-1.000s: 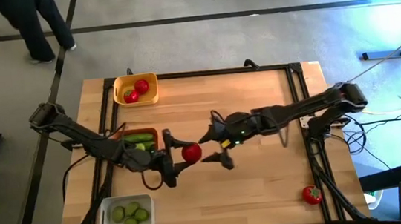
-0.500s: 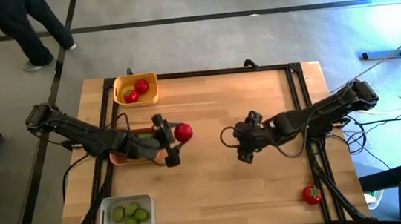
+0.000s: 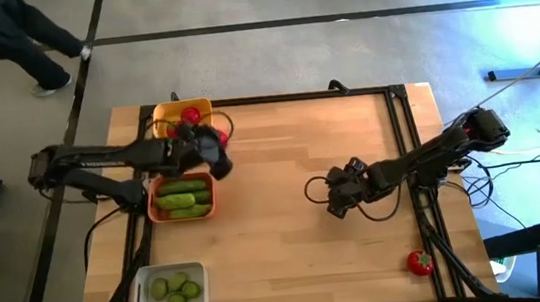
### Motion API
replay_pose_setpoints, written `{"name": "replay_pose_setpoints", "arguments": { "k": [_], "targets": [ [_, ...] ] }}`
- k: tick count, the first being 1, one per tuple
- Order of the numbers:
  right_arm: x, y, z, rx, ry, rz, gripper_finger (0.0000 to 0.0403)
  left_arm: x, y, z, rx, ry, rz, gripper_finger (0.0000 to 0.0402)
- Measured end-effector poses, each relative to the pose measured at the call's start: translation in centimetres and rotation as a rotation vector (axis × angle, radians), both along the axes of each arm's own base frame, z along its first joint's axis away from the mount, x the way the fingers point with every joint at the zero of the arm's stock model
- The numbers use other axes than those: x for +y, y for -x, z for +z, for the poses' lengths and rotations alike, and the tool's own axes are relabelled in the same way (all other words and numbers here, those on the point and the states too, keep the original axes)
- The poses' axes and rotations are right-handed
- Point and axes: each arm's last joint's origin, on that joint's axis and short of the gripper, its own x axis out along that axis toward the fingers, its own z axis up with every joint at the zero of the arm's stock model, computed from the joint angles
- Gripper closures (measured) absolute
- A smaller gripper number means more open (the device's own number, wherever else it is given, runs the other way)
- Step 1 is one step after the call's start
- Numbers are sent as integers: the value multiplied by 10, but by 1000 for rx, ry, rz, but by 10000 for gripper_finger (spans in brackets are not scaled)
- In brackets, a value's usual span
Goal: Sort produce into baskets
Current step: Put the tomato into the yellow bin
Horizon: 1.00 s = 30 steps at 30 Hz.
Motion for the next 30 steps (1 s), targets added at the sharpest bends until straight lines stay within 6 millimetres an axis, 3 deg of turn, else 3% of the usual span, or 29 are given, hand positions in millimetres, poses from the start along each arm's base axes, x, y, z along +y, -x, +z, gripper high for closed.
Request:
{"name": "replay_pose_setpoints", "arguments": {
  "k": [5, 16, 30],
  "targets": [
    [-1, 3, -11, -24, -19, -10, 84, 35, 9, -3, 18, 83, 102, 123],
    [-1, 2, -11, -44, -4, -14, 84, 104, 32, -11, 41, 118, 354, 123],
    [0, 0, -10, -64, -10, -10, 84, 149, 28, -62, 156, 320, 435, 123]
  ]
}}
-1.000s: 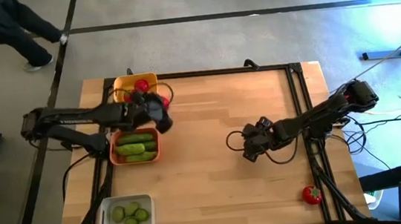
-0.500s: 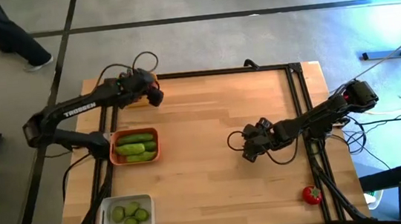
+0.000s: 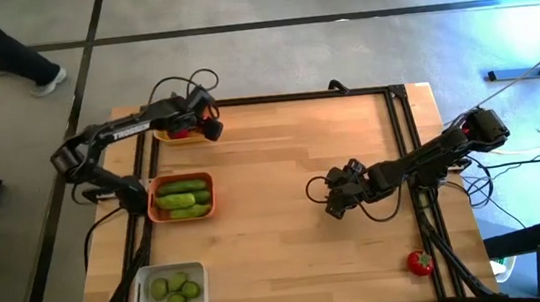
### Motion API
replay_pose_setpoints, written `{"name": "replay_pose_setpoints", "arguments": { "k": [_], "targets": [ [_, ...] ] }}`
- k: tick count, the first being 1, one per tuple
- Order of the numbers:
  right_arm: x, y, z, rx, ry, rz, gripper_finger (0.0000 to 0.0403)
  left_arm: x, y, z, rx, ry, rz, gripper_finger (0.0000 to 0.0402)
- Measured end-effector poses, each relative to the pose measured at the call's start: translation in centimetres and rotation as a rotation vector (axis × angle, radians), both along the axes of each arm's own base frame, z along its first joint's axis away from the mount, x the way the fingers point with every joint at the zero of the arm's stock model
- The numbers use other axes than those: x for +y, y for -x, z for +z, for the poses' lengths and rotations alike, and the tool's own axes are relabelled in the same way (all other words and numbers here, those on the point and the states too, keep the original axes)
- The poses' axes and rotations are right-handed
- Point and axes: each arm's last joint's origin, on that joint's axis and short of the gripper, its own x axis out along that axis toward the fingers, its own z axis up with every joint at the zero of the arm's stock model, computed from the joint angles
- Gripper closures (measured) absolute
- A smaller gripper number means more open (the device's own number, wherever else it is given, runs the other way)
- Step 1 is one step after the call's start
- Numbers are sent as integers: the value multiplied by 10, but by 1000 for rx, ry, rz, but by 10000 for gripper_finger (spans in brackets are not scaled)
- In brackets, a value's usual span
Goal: Sort produce into baskets
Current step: Put the tomato into the yellow bin
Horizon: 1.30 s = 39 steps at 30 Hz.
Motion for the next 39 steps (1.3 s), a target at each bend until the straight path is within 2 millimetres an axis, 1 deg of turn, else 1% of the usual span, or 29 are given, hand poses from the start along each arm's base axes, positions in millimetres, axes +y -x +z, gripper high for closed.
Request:
{"name": "replay_pose_setpoints", "arguments": {
  "k": [3, 7, 11, 17, 20, 26, 29, 32, 35, 39],
  "targets": [
    [0, 0, 0, 0, 0, 0, 84, 7, -3, -10, 20, 15, 13, 123],
    [0, 0, 0, 0, 0, 1, 84, 9, -6, -17, 30, 21, -1, 123],
    [0, 0, 0, 0, 3, 3, 84, 7, -9, -17, 50, 21, -56, 123],
    [0, -1, 1, -11, 9, 10, 84, 6, -10, -17, 35, 29, -48, 121],
    [0, -2, 1, -17, 9, 12, 84, 6, -10, -17, 36, 30, -45, 100],
    [0, -2, 1, -16, 10, 13, 84, 5, -10, -16, 48, 27, -67, 34],
    [0, -2, 1, -17, 9, 13, 84, 1, -6, -9, 41, 26, -63, 18],
    [0, -2, 1, -23, 7, 13, 84, -4, -4, 8, 23, 15, -63, 15],
    [1, -3, 1, -34, 5, 14, 84, -17, -7, 29, -51, -18, -87, 14],
    [1, -5, 4, -44, 5, 20, 84, -43, -10, 49, -177, -23, -163, 13]
  ]
}}
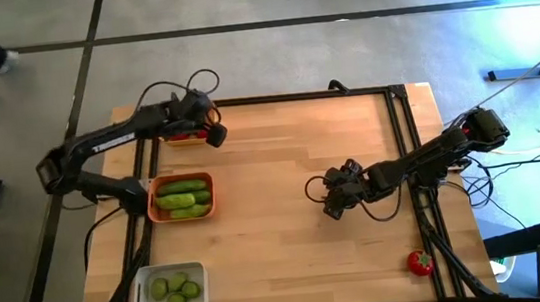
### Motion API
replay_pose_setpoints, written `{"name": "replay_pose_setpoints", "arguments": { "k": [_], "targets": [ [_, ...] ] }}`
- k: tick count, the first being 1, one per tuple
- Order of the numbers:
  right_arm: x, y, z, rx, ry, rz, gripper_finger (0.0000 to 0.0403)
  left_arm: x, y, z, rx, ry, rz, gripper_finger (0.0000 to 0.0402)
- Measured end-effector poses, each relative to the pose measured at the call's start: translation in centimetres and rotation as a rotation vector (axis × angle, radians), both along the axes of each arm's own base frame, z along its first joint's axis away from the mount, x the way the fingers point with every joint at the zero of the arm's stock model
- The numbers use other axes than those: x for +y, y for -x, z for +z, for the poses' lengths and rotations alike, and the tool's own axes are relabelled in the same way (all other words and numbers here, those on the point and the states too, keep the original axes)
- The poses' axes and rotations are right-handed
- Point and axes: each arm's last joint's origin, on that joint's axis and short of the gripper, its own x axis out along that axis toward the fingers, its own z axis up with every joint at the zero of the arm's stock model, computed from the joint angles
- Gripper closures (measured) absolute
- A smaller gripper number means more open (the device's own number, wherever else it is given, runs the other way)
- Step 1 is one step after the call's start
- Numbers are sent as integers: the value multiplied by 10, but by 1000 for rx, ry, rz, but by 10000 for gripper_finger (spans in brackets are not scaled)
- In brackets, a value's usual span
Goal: Sort produce into baskets
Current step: Put the tomato into the yellow bin
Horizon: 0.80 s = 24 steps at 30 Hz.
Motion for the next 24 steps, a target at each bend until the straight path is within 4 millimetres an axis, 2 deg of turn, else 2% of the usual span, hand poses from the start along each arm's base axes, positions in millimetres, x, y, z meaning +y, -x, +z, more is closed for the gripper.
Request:
{"name": "replay_pose_setpoints", "arguments": {
  "k": [5, 12, 19, 24],
  "targets": [
    [3, -7, 11, -15, -1, 48, 84, -32, -9, 11, -79, 11, -105, 13],
    [10, -17, 43, 39, -76, 159, 84, -75, -27, 2, -102, 15, -291, 13],
    [45, -14, 68, 61, -217, 334, 84, -113, -36, -19, -94, -40, -532, 13],
    [74, 0, 80, 108, -331, 341, 84, -128, -39, -28, -135, -54, -595, 13]
  ]
}}
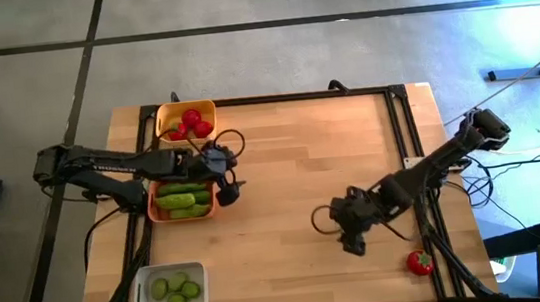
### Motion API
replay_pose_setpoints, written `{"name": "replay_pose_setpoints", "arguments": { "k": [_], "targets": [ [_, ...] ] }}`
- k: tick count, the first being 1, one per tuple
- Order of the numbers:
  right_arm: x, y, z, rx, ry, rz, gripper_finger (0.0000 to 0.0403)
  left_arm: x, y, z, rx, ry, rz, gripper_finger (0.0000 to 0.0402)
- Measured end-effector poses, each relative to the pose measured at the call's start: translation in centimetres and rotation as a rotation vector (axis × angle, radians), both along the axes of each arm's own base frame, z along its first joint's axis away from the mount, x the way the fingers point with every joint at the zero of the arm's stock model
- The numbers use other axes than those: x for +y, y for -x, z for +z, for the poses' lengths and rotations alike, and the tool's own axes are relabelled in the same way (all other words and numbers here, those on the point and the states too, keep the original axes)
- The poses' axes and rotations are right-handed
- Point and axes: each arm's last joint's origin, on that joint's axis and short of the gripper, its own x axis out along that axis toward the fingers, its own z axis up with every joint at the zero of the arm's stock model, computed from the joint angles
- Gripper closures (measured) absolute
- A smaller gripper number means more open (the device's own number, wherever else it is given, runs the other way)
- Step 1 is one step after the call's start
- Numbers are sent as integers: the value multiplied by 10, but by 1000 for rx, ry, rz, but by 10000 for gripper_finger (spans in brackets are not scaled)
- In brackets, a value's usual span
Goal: Sort produce into baskets
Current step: Put the tomato into the yellow bin
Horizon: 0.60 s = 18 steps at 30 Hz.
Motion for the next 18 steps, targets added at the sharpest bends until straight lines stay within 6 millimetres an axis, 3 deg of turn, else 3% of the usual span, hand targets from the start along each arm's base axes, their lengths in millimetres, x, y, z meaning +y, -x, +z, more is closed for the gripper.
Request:
{"name": "replay_pose_setpoints", "arguments": {
  "k": [11, 18],
  "targets": [
    [53, 42, 3, 239, -235, -127, 84, -15, -5, 1, -72, -18, -78, 13],
    [62, 78, -2, 528, -183, -168, 84, -15, -7, 3, -97, -43, -103, 13]
  ]
}}
